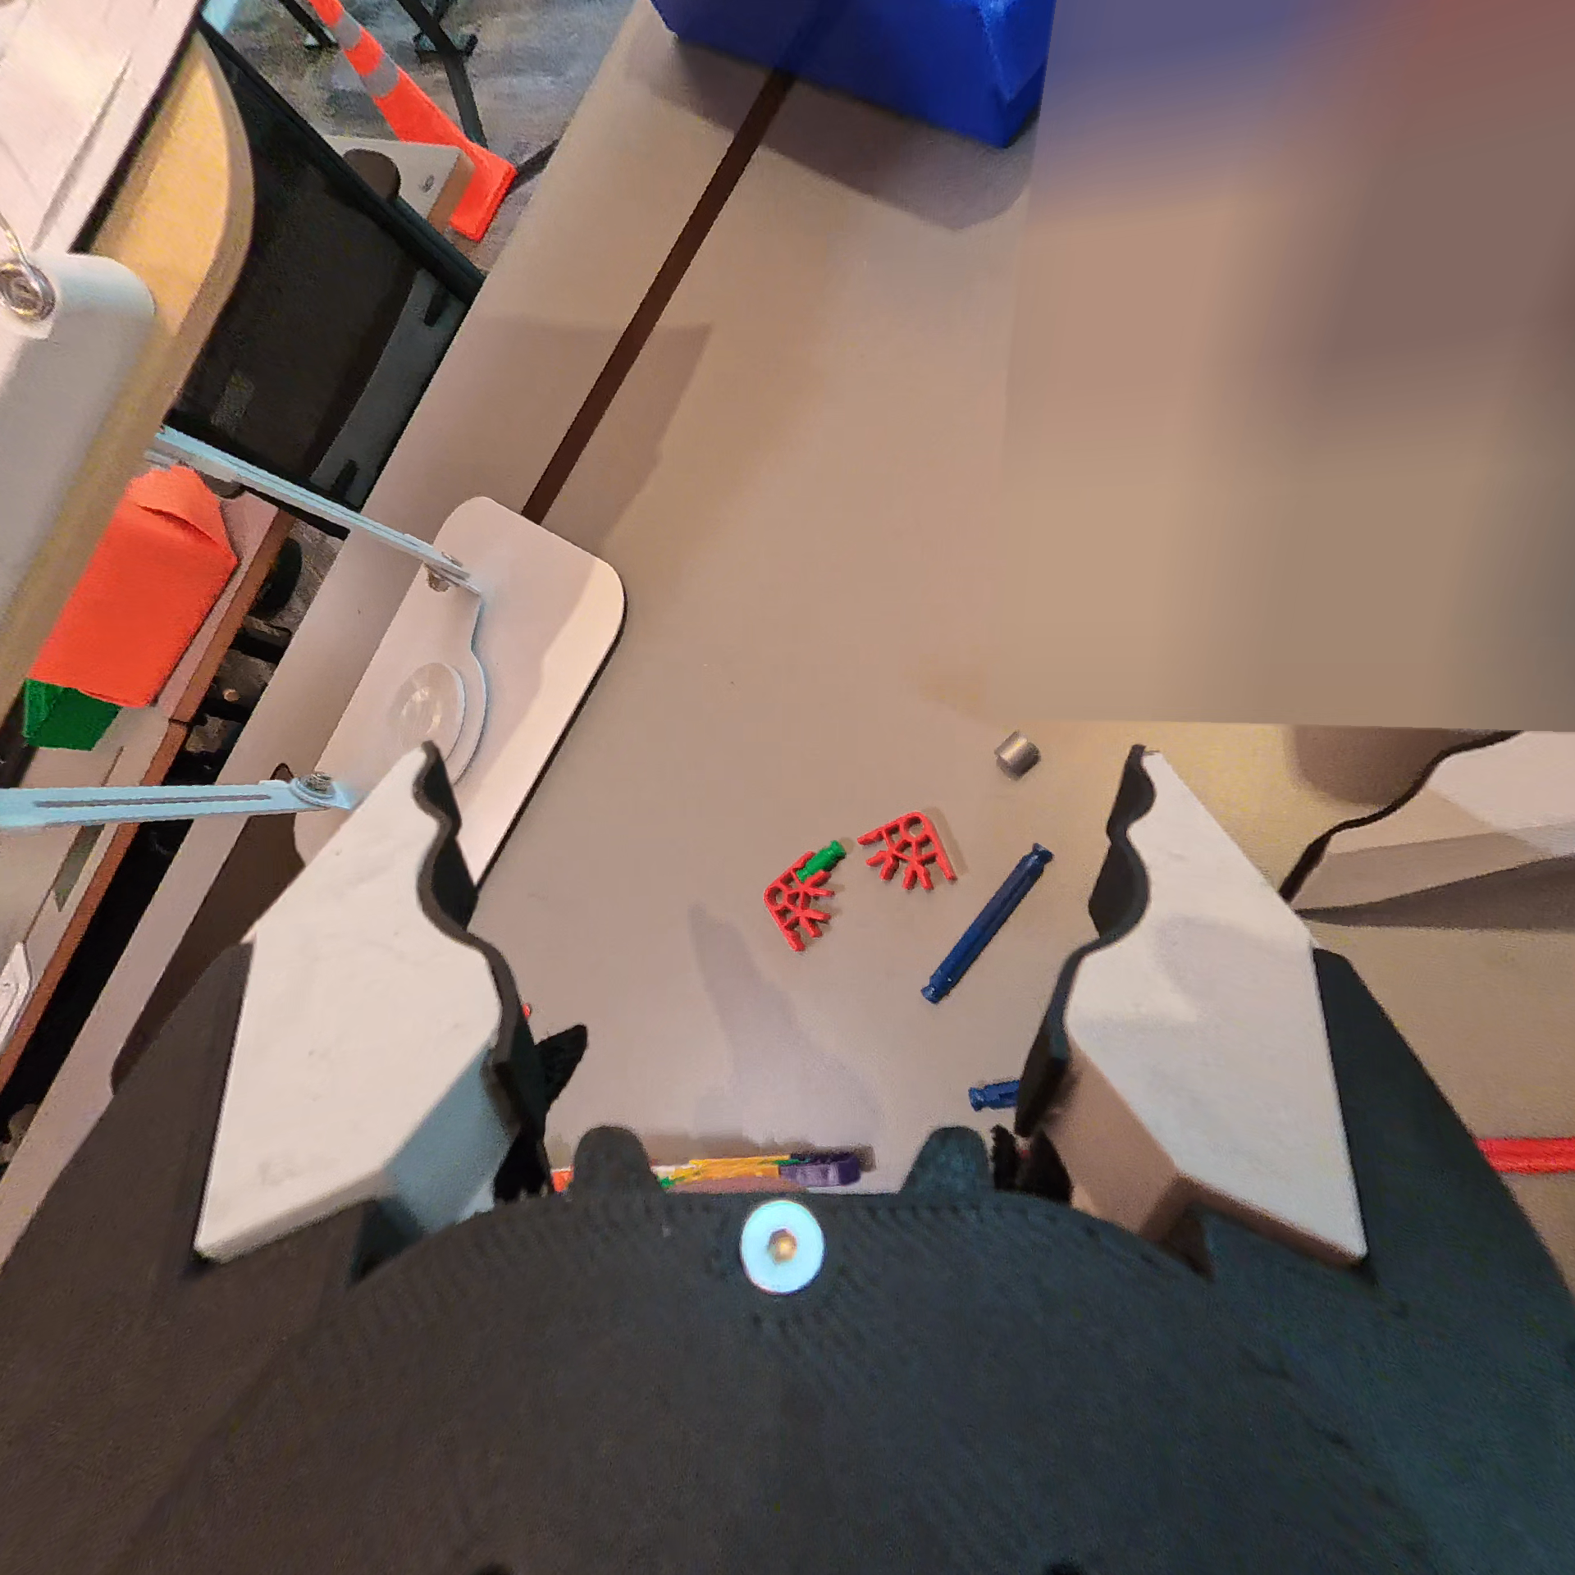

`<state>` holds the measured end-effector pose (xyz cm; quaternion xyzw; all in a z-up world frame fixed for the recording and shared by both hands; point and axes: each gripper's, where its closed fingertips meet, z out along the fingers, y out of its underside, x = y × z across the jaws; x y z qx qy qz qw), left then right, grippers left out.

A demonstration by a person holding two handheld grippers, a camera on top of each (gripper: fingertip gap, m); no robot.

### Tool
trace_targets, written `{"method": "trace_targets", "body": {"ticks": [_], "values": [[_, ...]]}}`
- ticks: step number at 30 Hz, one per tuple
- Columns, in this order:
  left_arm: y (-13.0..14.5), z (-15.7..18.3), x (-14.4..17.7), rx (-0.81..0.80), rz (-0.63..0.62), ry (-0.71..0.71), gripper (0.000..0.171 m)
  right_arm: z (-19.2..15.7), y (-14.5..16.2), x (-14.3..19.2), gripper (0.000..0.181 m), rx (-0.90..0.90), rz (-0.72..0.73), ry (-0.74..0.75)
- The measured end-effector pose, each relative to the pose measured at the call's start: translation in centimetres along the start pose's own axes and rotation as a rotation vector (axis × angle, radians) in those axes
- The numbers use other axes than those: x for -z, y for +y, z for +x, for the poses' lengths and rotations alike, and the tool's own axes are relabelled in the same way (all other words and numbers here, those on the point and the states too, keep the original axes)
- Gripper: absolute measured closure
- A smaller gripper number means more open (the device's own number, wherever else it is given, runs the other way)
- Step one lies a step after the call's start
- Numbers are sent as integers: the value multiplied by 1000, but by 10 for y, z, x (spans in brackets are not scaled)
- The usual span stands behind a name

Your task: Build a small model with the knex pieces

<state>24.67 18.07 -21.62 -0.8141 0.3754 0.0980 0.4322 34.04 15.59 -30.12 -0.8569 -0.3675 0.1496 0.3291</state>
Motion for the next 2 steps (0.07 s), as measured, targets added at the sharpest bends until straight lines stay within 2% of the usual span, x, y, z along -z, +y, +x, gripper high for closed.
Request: {"method": "trace_targets", "body": {"ticks": [2], "values": [[4, -2, -2, -8, -23, -17, 23, 0, 0, 0, 26, 0, 0, 0]]}}
